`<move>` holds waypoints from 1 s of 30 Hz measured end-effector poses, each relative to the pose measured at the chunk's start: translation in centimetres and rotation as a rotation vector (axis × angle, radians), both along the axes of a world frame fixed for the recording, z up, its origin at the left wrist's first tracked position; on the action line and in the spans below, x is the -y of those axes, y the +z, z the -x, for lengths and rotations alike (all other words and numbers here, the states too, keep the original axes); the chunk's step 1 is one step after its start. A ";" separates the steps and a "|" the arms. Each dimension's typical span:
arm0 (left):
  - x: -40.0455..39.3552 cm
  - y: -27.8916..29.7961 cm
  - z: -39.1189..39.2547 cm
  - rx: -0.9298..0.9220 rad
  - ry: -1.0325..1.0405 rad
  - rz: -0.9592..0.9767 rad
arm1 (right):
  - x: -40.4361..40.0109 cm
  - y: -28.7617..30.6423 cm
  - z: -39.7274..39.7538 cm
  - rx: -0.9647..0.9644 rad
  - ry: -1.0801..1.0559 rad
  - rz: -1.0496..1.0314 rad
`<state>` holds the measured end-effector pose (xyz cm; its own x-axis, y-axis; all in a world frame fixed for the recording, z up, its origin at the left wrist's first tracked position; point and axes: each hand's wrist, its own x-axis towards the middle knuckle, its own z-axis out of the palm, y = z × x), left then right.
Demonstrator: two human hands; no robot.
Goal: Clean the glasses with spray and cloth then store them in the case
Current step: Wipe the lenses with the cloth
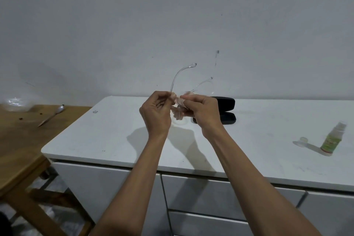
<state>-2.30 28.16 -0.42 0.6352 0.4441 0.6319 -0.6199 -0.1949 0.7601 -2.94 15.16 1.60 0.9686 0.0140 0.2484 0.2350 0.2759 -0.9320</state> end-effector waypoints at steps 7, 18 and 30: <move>-0.6 -0.3 -0.7 0.006 0.047 -0.001 | 0.3 -1.1 0.3 0.060 -0.084 0.101; -8.7 -2.4 -1.5 -0.032 0.293 -0.143 | 5.3 -2.2 -1.2 0.005 -0.126 0.087; -15.6 -6.3 0.0 0.017 0.456 -0.555 | 6.4 -2.3 -1.3 0.044 -0.123 0.120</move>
